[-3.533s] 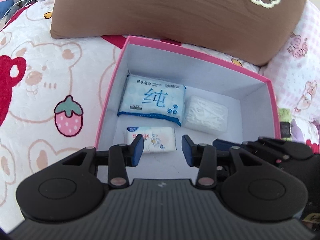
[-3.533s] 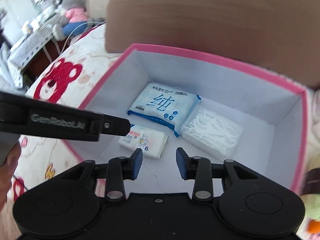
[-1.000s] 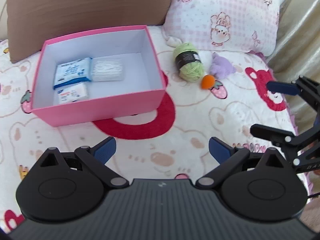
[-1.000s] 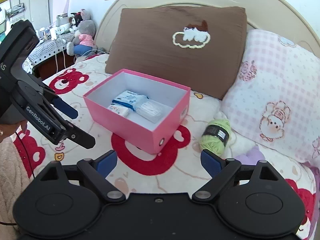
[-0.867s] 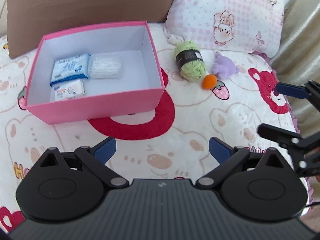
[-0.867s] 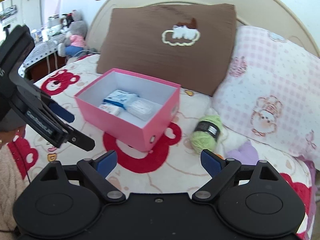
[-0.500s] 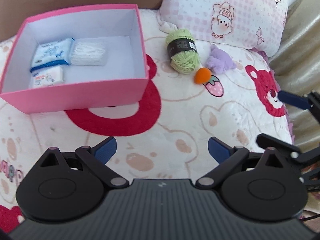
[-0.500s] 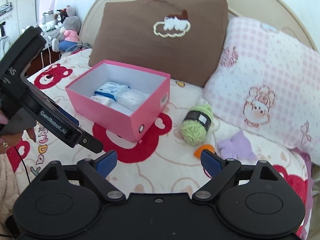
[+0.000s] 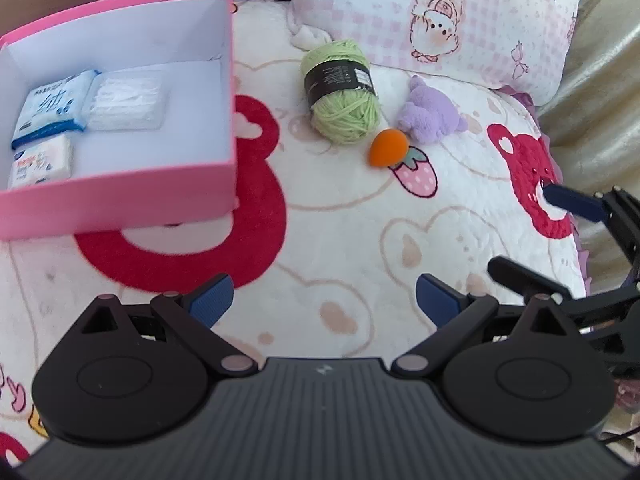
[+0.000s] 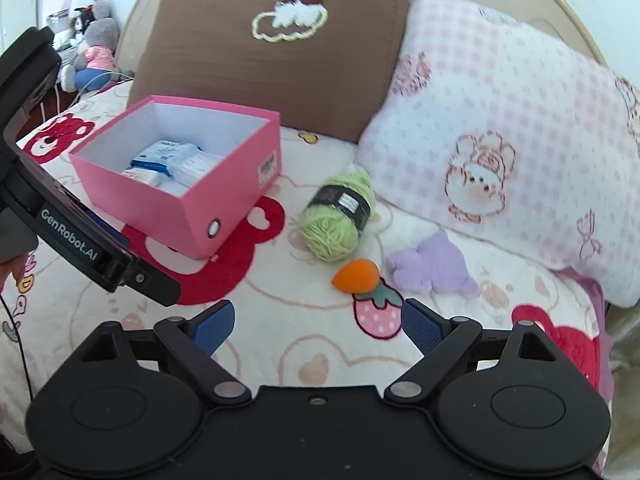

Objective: Organize objects
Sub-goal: 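Move the left tool toward the orange makeup sponge, then close the left gripper on the orange sponge and lift it, then carry the orange sponge with the left gripper toward the pink box, then lower the orange sponge into the pink box and open the left gripper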

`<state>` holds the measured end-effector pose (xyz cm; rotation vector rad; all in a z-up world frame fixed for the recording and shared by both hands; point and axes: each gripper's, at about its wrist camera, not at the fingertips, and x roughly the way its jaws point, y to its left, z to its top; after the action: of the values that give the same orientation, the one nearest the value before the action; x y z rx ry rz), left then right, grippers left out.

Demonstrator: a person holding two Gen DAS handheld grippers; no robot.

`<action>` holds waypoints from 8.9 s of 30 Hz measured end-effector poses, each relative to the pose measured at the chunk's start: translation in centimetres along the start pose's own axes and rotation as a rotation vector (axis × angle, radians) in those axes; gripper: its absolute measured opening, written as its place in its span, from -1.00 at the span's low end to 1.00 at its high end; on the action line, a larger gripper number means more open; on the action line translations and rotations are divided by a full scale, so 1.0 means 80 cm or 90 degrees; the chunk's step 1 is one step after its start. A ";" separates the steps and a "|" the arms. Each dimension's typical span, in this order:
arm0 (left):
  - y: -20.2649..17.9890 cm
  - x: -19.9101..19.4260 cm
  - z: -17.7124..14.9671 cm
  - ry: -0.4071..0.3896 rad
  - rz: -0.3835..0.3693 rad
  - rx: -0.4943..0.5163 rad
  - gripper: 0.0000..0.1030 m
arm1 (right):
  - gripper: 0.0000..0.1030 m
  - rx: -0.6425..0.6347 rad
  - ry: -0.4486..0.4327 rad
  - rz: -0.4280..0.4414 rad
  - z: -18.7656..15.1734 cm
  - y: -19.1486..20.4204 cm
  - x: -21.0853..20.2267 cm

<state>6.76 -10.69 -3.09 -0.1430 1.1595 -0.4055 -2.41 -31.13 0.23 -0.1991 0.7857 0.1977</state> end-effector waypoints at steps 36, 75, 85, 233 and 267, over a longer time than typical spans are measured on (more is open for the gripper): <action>-0.045 0.113 0.056 -0.099 -0.159 0.039 0.83 | 0.76 0.033 -0.040 0.005 -0.020 -0.034 0.114; -0.020 0.204 0.087 -0.122 -0.182 -0.005 -0.36 | 0.09 0.044 0.009 0.014 -0.017 -0.052 0.228; -0.025 0.207 0.084 -0.130 -0.175 -0.022 -0.36 | 0.08 0.037 0.011 0.003 -0.016 -0.050 0.231; 0.262 -0.047 0.129 -0.110 -0.075 -0.180 -0.38 | 0.09 -0.101 0.088 0.173 0.253 0.220 0.208; 0.327 0.015 0.159 -0.146 -0.029 -0.276 -0.40 | -0.21 0.066 0.132 0.113 0.274 0.172 0.323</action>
<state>24.92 11.63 -7.31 -0.5806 1.0038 -0.1663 26.88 -9.81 -4.55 -0.0507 1.0188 0.3066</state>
